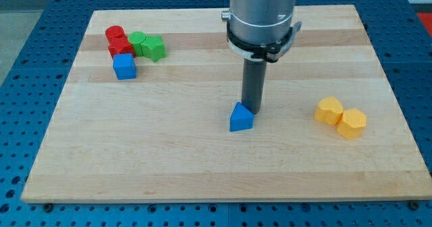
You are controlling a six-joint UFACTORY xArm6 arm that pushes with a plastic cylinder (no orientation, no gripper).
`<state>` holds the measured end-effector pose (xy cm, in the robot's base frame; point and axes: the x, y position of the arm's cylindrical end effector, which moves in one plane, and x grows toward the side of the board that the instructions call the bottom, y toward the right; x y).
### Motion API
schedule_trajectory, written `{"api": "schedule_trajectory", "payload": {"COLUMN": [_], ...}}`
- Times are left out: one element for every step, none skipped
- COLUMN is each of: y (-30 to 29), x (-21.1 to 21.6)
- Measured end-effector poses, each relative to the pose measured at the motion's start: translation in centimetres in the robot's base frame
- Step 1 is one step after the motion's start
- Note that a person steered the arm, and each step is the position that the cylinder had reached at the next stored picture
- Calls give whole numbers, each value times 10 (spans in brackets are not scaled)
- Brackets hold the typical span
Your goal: Move blue triangle into the blue cube
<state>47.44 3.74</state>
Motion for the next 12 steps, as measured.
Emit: {"api": "schedule_trajectory", "payload": {"y": [-19,-25,14,24,18,18,18,18,18,-3,-24,-43], "x": [3,-7,-24,-30,-5,7,23,28,37,37,37,36]}}
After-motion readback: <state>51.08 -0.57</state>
